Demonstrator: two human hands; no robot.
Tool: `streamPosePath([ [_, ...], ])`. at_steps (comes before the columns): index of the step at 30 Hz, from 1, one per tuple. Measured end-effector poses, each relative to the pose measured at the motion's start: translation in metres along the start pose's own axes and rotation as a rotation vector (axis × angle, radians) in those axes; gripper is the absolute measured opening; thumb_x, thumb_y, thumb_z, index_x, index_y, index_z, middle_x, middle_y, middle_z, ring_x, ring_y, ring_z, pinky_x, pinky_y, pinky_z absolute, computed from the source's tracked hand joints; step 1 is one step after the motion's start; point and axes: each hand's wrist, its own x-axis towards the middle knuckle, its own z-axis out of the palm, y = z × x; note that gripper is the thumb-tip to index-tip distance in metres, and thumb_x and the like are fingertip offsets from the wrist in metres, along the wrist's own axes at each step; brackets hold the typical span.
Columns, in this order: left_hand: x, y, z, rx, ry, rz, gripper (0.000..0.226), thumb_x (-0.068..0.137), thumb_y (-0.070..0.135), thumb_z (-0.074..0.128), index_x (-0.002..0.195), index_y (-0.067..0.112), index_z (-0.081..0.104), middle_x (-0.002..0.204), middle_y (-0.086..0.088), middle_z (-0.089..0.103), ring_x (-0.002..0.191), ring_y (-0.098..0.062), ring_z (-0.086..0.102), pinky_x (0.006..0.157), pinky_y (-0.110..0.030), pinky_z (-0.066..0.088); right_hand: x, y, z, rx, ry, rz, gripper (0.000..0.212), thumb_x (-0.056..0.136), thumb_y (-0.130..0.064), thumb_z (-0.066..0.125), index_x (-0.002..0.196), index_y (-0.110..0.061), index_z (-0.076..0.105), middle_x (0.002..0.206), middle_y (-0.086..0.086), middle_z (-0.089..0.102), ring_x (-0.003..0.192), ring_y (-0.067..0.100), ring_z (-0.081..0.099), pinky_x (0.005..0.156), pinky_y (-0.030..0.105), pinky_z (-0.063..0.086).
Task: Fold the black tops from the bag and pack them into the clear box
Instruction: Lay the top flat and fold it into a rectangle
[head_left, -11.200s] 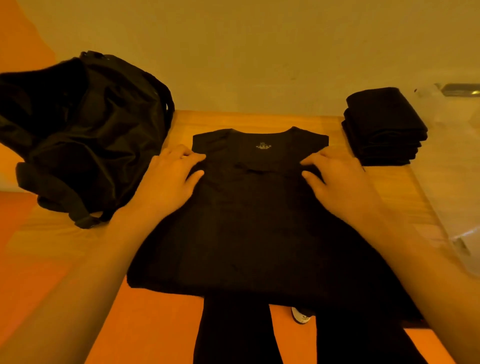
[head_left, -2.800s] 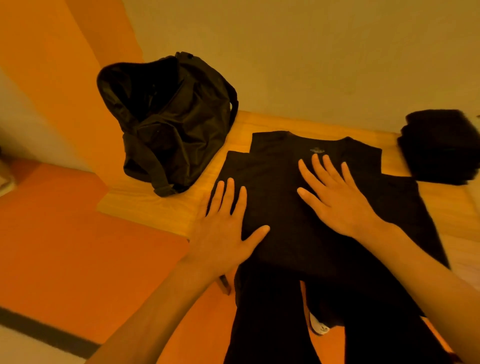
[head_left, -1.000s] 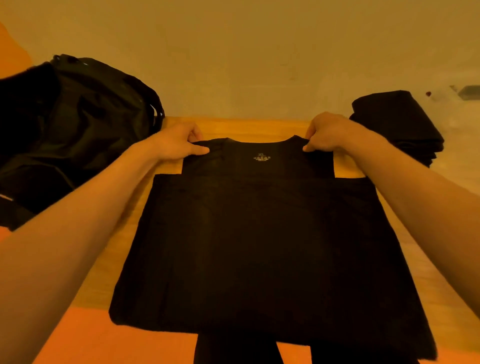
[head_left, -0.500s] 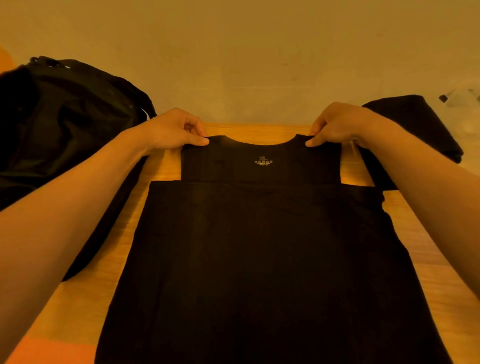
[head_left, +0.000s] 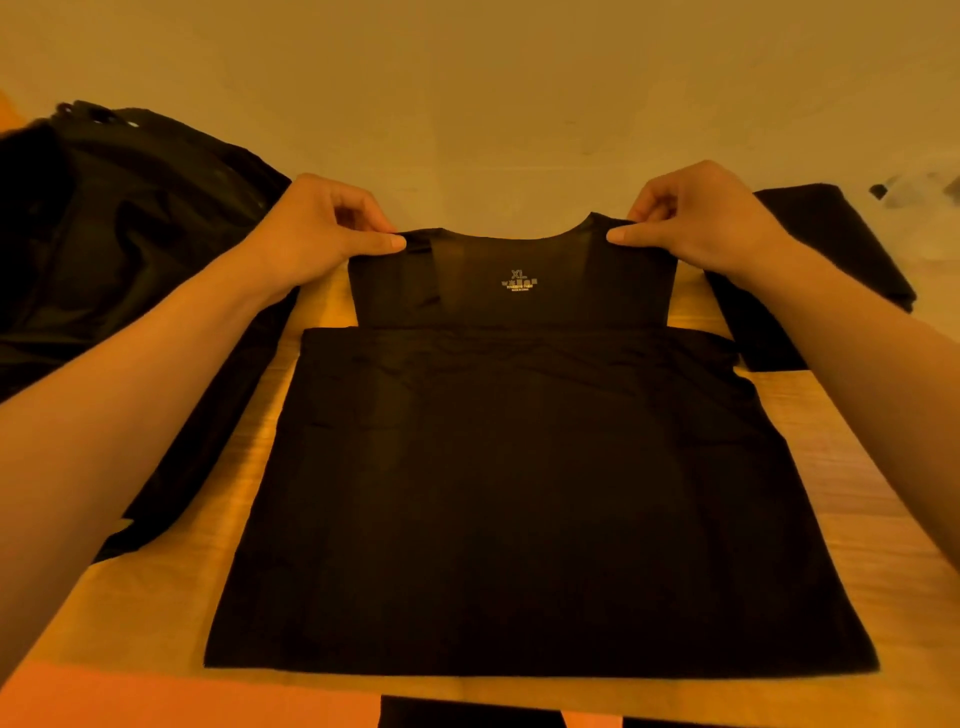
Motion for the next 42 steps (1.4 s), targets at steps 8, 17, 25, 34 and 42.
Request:
streamPosePath([
  [8,-0.049,0.008,-0.007,-0.055,0.048,0.099,0.013,0.079,0.022,0.084,0.087,0.014,0.078,0.082,0.002,0.07,0.077,-0.005,0.063,0.086,-0.029,0.053,-0.041,-0.006,-0.012,-0.028,0.026,-0.187,0.016,0.084,-0.03,0.078,0.095,-0.019,0.074,0.086,-0.006,0.067,0.076,-0.002,0.057,0.066,0.007,0.042],
  [17,-0.102,-0.009,0.005,0.196,-0.036,0.246,0.009,0.079,0.019,0.083,0.087,0.02,0.079,0.095,0.009,0.066,0.084,0.004,0.061,0.077,-0.01,0.046,-0.105,0.007,0.011,-0.201,0.023,-0.446,0.013,0.083,-0.022,0.078,0.096,-0.022,0.077,0.089,-0.006,0.067,0.086,0.01,0.058,0.08,0.027,0.046],
  [25,-0.122,-0.029,0.021,0.369,-0.103,0.355,0.024,0.081,0.039,0.07,0.096,0.024,0.08,0.099,0.01,0.066,0.093,-0.005,0.065,0.097,-0.039,0.055,-0.129,0.028,0.029,-0.303,-0.06,-0.468,0.021,0.083,-0.018,0.079,0.101,-0.027,0.077,0.094,-0.014,0.062,0.09,0.004,0.051,0.085,0.029,0.032],
  [34,-0.127,0.008,0.049,0.147,0.158,0.212,0.023,0.097,0.033,0.06,0.106,0.019,0.075,0.111,0.004,0.066,0.107,-0.009,0.059,0.098,-0.03,0.045,-0.148,-0.003,0.051,-0.296,0.089,-0.249,0.049,0.096,-0.051,0.044,0.134,-0.025,0.06,0.125,0.0,0.057,0.12,0.016,0.047,0.101,0.038,0.036],
  [42,-0.111,-0.009,0.105,0.849,-0.152,0.027,0.078,0.093,0.076,0.004,0.157,0.037,-0.016,0.168,0.0,-0.021,0.154,-0.018,-0.021,0.126,-0.042,-0.009,-0.13,-0.014,0.107,-0.51,-0.107,-0.013,0.07,0.097,-0.066,0.001,0.16,-0.035,-0.003,0.169,0.004,-0.01,0.154,0.019,-0.016,0.125,0.045,-0.007],
])
